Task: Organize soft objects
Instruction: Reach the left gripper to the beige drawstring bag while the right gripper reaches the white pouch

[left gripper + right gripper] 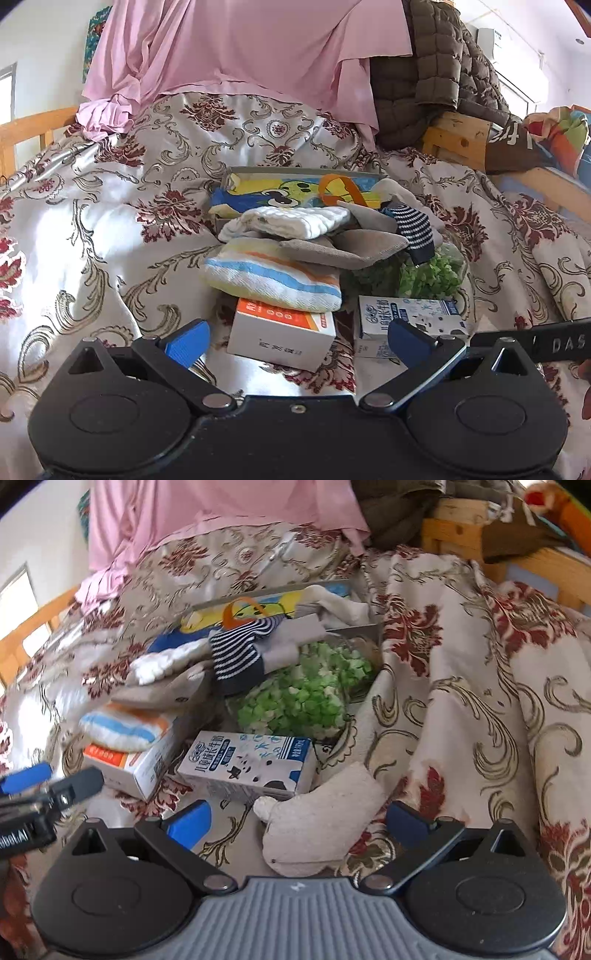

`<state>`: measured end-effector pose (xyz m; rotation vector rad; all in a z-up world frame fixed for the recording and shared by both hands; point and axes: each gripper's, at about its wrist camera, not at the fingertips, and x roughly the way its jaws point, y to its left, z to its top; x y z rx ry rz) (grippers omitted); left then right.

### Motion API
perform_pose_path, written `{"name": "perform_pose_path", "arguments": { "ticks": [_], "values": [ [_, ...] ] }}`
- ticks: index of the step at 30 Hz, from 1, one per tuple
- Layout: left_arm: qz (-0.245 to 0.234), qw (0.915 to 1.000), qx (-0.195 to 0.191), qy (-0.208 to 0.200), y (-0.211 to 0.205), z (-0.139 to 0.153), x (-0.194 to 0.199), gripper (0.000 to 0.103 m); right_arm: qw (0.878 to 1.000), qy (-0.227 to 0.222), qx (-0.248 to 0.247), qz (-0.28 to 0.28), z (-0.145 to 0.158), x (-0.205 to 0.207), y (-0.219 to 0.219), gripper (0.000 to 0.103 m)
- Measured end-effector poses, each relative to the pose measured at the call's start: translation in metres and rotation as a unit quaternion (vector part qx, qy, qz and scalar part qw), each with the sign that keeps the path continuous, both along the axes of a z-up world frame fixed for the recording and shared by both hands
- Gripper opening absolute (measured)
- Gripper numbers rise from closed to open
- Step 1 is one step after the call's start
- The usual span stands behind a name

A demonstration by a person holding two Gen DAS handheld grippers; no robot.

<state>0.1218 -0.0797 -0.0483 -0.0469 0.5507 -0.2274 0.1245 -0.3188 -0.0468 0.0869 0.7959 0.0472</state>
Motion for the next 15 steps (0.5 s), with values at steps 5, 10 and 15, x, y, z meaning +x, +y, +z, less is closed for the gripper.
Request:
{"name": "perform_pose_path", "arguments": {
  "ticks": [5, 10, 15],
  "values": [
    [0.012, 0.9999, 0.004, -0.003, 0.003, 0.004, 0.004, 0.102, 1.000, 0.006, -0.019, 0.007, -0.003, 0.003, 0.004, 0.103],
    [0.021, 0.9996, -0.020, 0.003, 0.006, 0.011, 0.009, 0.102, 0.999, 0.015, -0.037, 0.017, -0.006, 0.005, 0.009, 0.103],
    [0.011, 0.9996, -0.024, -0.005, -0.003, 0.019, 0.011, 0.102, 0.997, 0.006, -0.067, 0.030, -0.007, 0.003, 0.019, 0.103]
  ]
}}
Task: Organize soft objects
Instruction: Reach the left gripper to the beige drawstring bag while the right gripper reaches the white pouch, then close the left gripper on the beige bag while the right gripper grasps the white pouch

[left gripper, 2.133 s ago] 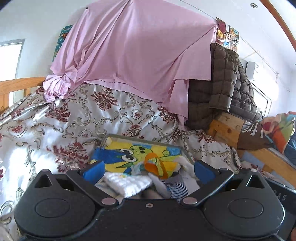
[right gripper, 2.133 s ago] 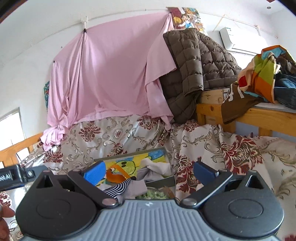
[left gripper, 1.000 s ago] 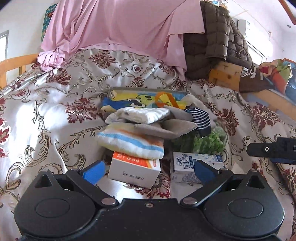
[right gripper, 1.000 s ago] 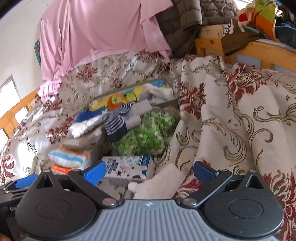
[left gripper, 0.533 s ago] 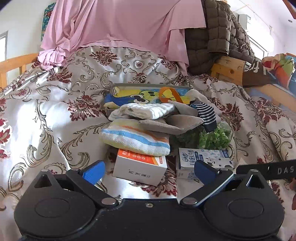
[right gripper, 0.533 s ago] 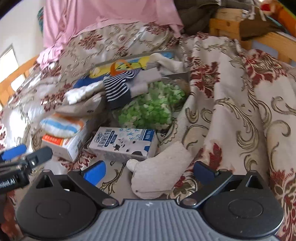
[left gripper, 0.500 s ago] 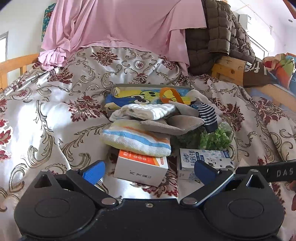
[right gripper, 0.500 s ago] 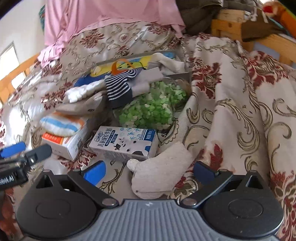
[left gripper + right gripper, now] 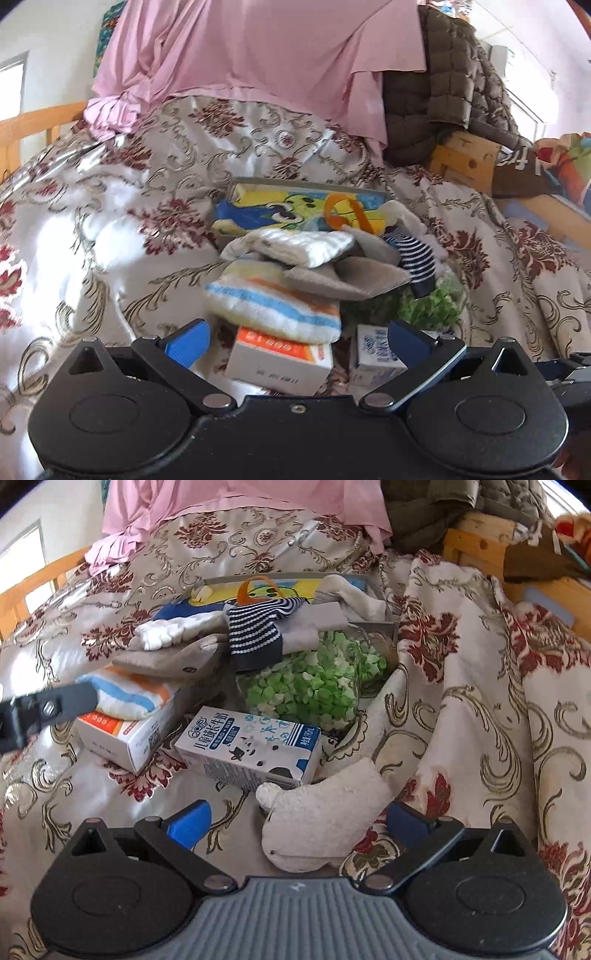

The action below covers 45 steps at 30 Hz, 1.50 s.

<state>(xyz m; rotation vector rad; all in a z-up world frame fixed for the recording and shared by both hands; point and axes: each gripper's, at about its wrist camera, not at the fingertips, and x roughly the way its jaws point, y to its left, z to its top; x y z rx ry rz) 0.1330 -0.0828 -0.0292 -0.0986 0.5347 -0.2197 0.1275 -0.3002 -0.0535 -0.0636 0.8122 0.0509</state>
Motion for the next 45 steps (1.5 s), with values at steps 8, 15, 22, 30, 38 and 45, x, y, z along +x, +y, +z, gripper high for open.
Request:
{"name": "perform_pose_path", "arguments": {
  "ticks": [8, 15, 22, 30, 38, 45],
  "values": [
    [-0.048, 0.9987, -0.009, -0.011, -0.019, 0.015, 0.019, 0.102, 0.998, -0.026, -0.054, 0.023, 0.000, -0.002, 0.015, 0.103],
    [-0.092, 0.9943, -0.055, -0.006, -0.037, 0.021, 0.043, 0.102, 0.994, -0.022, -0.099, 0.049, -0.010, -0.001, 0.032, 0.102],
    [-0.136, 0.9902, 0.024, -0.017, -0.060, 0.010, 0.060, 0.102, 0.986, -0.017, -0.156, 0.057, -0.025, 0.007, 0.044, 0.097],
    [-0.151, 0.9815, 0.117, 0.000, -0.065, -0.007, 0.075, 0.092, 0.982, -0.008, -0.187, 0.038, -0.034, 0.014, 0.043, 0.094],
    [-0.142, 0.9721, 0.183, -0.033, -0.082, -0.011, 0.079, 0.066, 0.977, -0.038, -0.210, 0.003, -0.029, 0.015, 0.034, 0.080],
    [-0.123, 0.9688, 0.212, -0.039, -0.090, -0.010, 0.079, 0.039, 0.975, -0.076, -0.208, -0.025, -0.015, 0.011, 0.026, 0.066]
  ]
}}
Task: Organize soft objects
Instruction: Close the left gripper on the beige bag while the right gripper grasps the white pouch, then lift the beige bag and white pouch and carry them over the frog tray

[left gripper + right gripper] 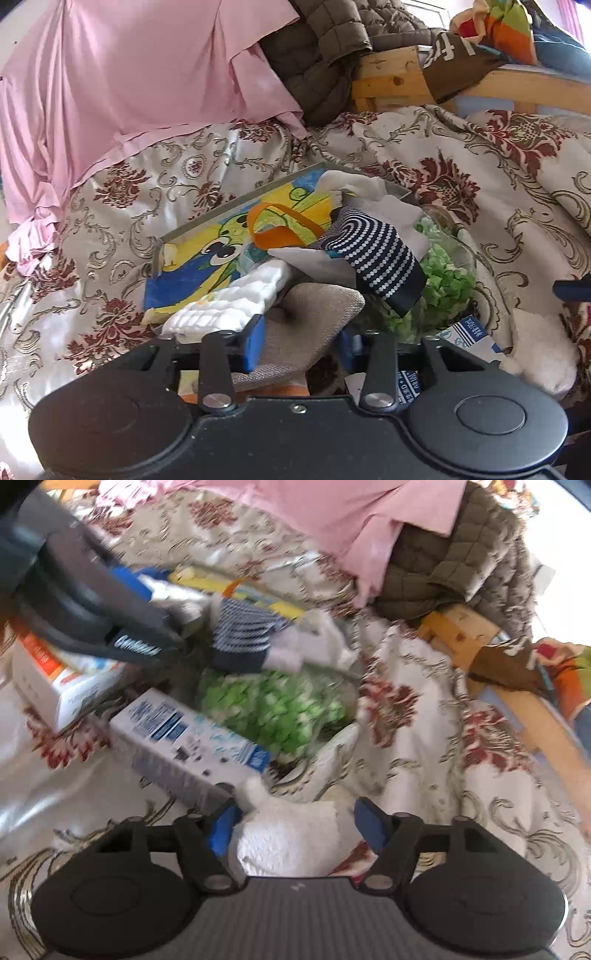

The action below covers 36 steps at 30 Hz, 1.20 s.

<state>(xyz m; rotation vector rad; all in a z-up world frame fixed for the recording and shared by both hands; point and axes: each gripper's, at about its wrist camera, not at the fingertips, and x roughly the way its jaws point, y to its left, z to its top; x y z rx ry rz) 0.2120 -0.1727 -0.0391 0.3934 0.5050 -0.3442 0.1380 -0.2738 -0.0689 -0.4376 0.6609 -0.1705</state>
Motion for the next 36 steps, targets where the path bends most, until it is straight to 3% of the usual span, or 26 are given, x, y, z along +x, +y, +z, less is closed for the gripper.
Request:
{"name": "perform_pose_path", "arguments": {
  "ticks": [2, 5, 14, 16, 20, 23, 27, 32, 36],
  "values": [
    [0.009, 0.9999, -0.006, -0.001, 0.001, 0.002, -0.001, 0.033, 1.000, -0.017, -0.003, -0.012, 0.005, 0.001, -0.003, 0.055],
    [0.019, 0.9997, -0.014, -0.001, 0.003, 0.004, -0.002, 0.027, 1.000, -0.009, 0.004, -0.011, 0.006, 0.002, -0.006, 0.055],
    [0.048, 0.9983, 0.004, 0.033, -0.001, -0.005, 0.012, 0.027, 1.000, -0.004, -0.017, -0.019, 0.002, 0.000, -0.002, 0.056],
    [0.049, 0.9982, -0.004, 0.034, 0.000, -0.003, 0.010, 0.016, 1.000, -0.003, -0.006, -0.019, 0.003, 0.000, -0.005, 0.052],
    [0.037, 0.9989, 0.001, 0.027, -0.003, 0.000, 0.000, 0.005, 0.999, 0.000, 0.017, -0.037, 0.008, 0.000, -0.017, 0.025],
    [0.034, 0.9991, -0.002, 0.025, -0.006, 0.001, -0.010, 0.003, 0.998, -0.005, 0.044, -0.049, 0.013, -0.002, -0.027, 0.019],
    [0.032, 0.9986, -0.023, 0.036, -0.006, 0.006, -0.023, 0.003, 0.997, -0.025, 0.064, -0.037, 0.019, -0.009, -0.029, 0.015],
    [0.023, 0.9958, -0.068, 0.056, -0.004, 0.015, -0.040, 0.002, 0.988, -0.074, 0.137, -0.004, 0.035, -0.022, -0.036, 0.015],
    [0.014, 0.9879, -0.122, 0.095, 0.000, 0.016, -0.050, 0.003, 0.984, -0.045, 0.173, -0.023, 0.034, -0.013, -0.048, 0.015]
  ]
}}
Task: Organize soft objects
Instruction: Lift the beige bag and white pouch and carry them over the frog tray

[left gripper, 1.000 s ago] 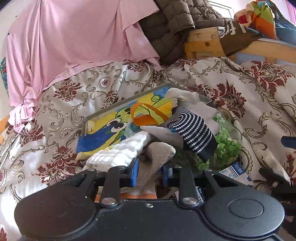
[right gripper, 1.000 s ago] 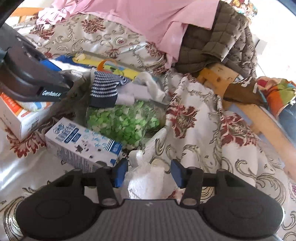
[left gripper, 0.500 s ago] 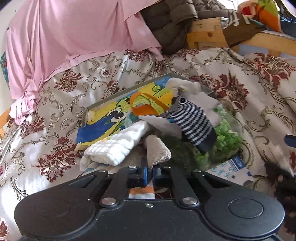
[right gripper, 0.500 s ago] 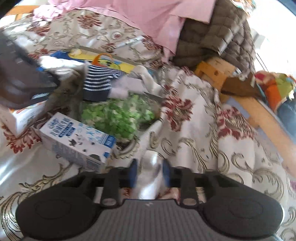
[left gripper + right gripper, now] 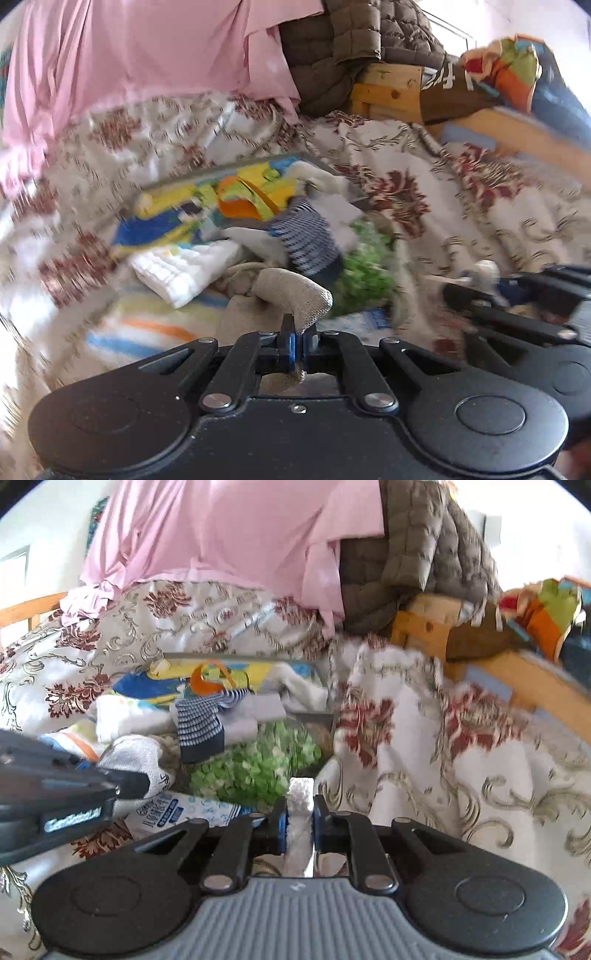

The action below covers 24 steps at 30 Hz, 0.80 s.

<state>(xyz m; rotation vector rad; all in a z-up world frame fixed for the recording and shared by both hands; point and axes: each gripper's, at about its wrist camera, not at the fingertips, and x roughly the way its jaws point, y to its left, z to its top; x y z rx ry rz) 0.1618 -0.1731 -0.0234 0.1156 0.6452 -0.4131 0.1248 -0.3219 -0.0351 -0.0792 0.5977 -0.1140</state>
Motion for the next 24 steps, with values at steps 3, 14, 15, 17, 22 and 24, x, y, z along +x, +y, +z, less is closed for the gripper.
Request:
{"name": "perform_pose_path", "arguments": {
  "ticks": [3, 14, 15, 17, 22, 24],
  "values": [
    [0.013, 0.9990, -0.034, 0.024, 0.005, -0.005, -0.003, 0.003, 0.999, 0.035, 0.022, -0.014, -0.006, 0.009, -0.010, 0.016],
    [0.053, 0.9971, -0.030, 0.047, 0.017, -0.020, 0.012, 0.022, 0.997, 0.072, 0.028, -0.007, -0.011, 0.006, -0.007, 0.031],
    [0.053, 0.9972, -0.026, 0.046, 0.018, -0.022, 0.014, 0.022, 0.997, 0.075, 0.029, -0.005, -0.011, 0.007, -0.007, 0.027],
    [0.059, 0.9969, -0.025, 0.047, 0.019, -0.022, 0.018, 0.022, 0.997, 0.069, 0.029, -0.001, -0.010, 0.005, -0.006, 0.016],
    [0.057, 0.9969, -0.035, 0.042, 0.023, -0.016, 0.015, 0.002, 0.998, 0.033, 0.051, 0.012, -0.001, -0.003, -0.009, 0.015],
    [0.048, 0.9974, -0.040, 0.037, 0.022, -0.012, 0.010, 0.002, 0.998, 0.010, 0.063, 0.020, 0.004, -0.007, -0.010, 0.015]
  ]
}}
